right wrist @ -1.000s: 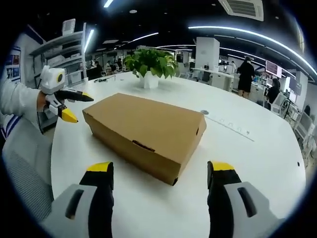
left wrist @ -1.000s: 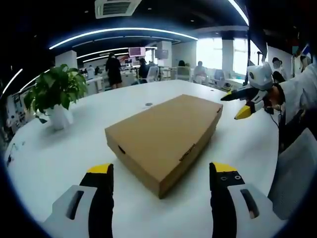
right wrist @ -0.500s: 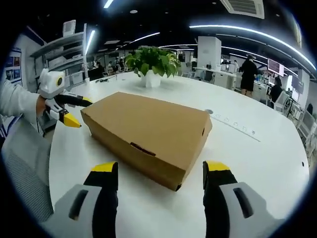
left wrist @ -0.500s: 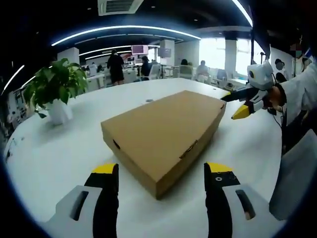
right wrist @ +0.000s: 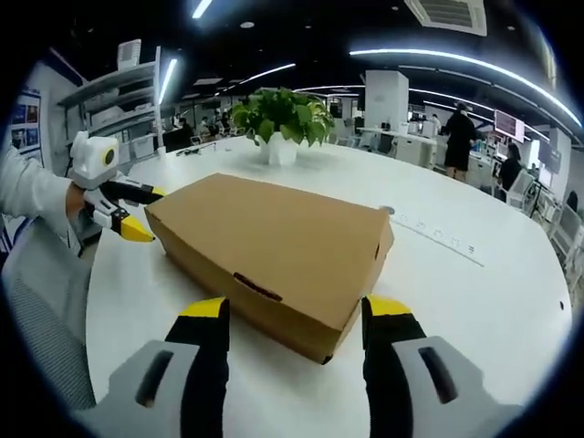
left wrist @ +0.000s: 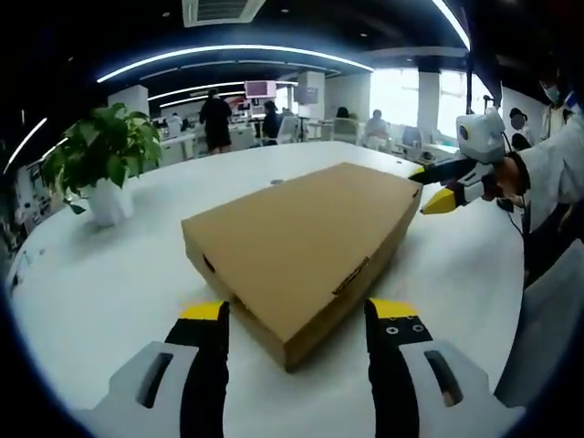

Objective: Operate the shoe box by opening the lid, removing the specified soft item, and placing it in the target area until the item is outside and the box remains undamaged.

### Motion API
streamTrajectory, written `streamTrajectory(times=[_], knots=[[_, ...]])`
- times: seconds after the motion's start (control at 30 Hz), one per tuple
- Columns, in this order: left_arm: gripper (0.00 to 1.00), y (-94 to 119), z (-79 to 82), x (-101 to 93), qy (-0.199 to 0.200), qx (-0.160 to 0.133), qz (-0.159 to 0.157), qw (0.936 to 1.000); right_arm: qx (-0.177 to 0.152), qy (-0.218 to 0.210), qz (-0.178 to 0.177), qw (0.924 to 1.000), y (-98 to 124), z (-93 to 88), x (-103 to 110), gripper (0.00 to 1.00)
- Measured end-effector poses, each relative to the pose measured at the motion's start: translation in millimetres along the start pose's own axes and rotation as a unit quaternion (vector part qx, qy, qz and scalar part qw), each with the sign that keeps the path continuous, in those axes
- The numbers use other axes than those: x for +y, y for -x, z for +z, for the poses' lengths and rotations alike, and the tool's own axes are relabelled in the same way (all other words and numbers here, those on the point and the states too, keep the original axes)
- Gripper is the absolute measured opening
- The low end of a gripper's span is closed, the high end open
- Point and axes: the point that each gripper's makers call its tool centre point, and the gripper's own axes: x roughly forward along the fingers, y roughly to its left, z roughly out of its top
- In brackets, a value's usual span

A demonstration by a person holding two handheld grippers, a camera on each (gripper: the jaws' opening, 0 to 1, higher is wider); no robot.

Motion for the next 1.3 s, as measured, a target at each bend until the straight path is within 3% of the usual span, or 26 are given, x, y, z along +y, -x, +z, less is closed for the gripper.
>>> streamTrajectory(times=[0.17, 1.3], knots=[[0.56, 0.5, -0.2, 5.7, 0.002, 0.0, 0.016, 0.9999, 0.001, 0.001, -0.001, 1.0, -1.9, 0.0, -1.8, 0.54], [0.53, -2.3, -1.9, 4.5, 0.001, 0.025, 0.014, 0.9996, 0.025, -0.002, -0.016, 0.9996, -1.5, -3.3, -0.9, 0.48]])
